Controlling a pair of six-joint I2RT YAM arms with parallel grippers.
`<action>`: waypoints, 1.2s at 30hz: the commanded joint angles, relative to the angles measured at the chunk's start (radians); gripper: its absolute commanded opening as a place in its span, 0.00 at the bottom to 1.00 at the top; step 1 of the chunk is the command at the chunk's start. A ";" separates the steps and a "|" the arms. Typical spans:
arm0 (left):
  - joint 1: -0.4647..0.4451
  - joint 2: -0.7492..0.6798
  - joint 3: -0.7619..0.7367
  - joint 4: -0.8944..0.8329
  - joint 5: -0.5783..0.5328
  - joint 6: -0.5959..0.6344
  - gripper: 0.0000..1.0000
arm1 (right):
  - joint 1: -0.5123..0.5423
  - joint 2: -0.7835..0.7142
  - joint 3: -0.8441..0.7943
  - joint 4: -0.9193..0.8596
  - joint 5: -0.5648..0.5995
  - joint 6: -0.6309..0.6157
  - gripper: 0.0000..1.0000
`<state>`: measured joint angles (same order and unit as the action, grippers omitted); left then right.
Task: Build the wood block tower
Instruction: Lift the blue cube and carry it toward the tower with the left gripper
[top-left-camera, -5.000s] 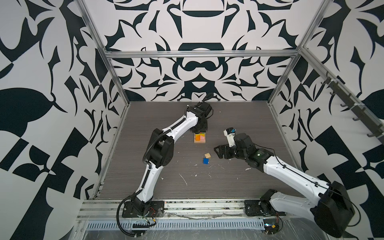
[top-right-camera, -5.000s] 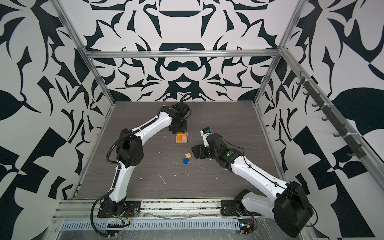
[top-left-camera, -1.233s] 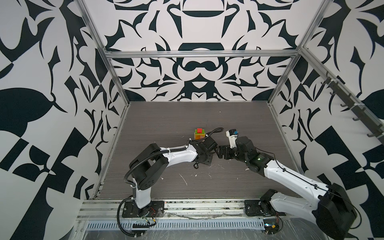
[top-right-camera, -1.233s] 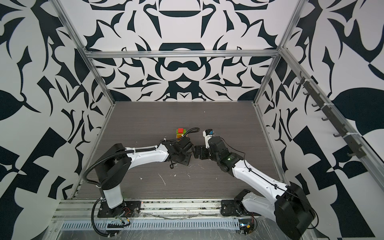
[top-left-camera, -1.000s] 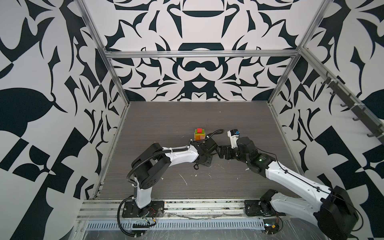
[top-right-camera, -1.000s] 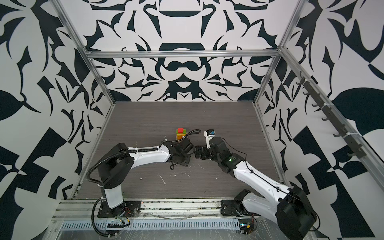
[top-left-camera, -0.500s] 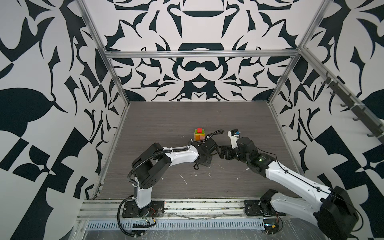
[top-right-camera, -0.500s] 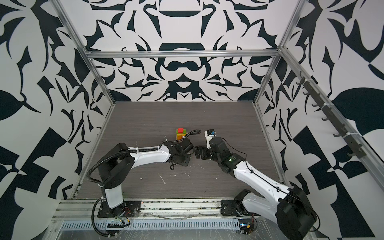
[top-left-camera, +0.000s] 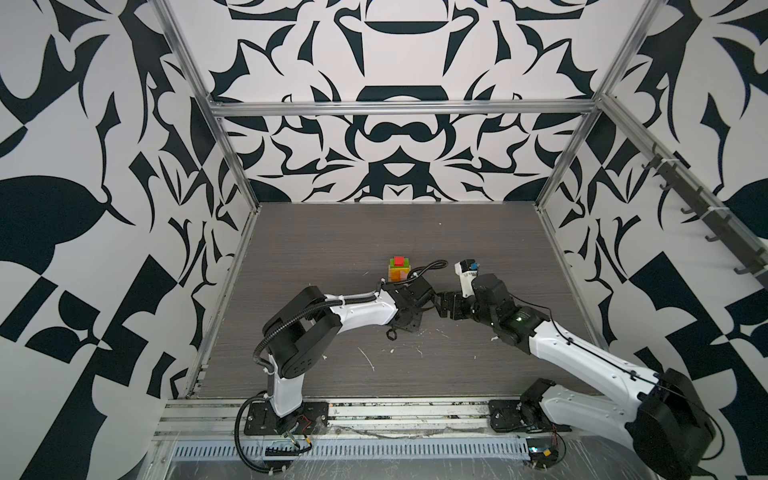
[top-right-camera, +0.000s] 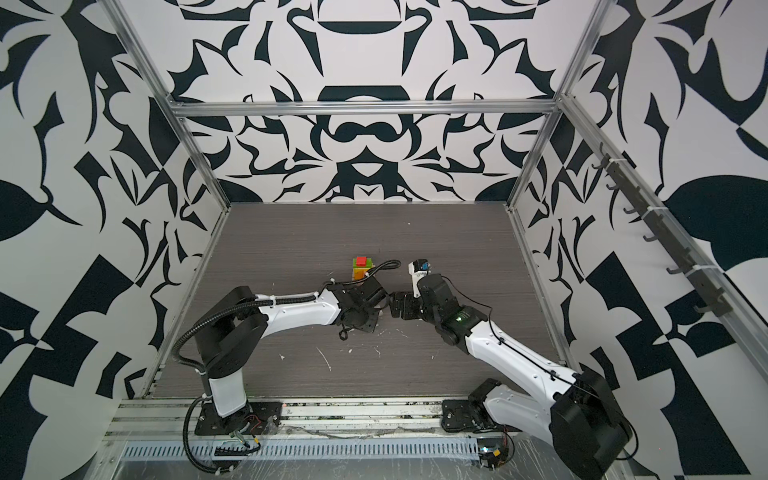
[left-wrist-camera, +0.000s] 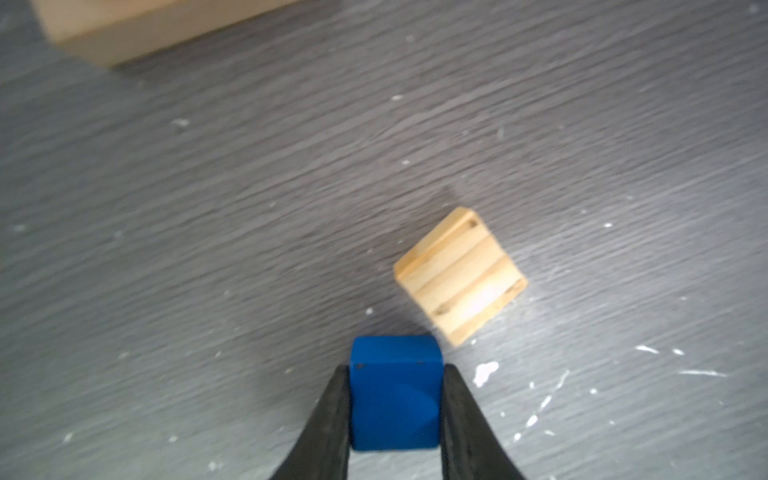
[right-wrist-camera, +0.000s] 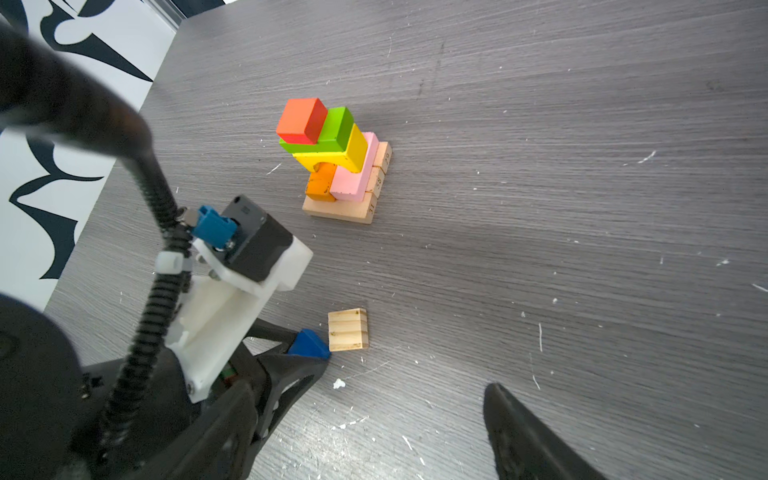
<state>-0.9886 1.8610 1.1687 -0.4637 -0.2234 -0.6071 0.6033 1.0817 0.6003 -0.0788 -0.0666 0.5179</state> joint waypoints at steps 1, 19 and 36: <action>-0.001 -0.053 0.018 -0.070 -0.034 -0.034 0.14 | -0.004 -0.002 0.001 0.008 0.007 -0.001 0.90; 0.092 -0.126 0.107 -0.233 -0.022 -0.025 0.13 | -0.005 0.039 0.016 -0.010 -0.008 -0.001 0.89; 0.282 -0.127 0.265 -0.330 0.096 0.084 0.15 | -0.004 0.073 0.049 -0.027 -0.060 -0.019 0.88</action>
<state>-0.7185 1.7294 1.3926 -0.7307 -0.1547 -0.5560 0.6025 1.1538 0.6041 -0.1093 -0.1120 0.5125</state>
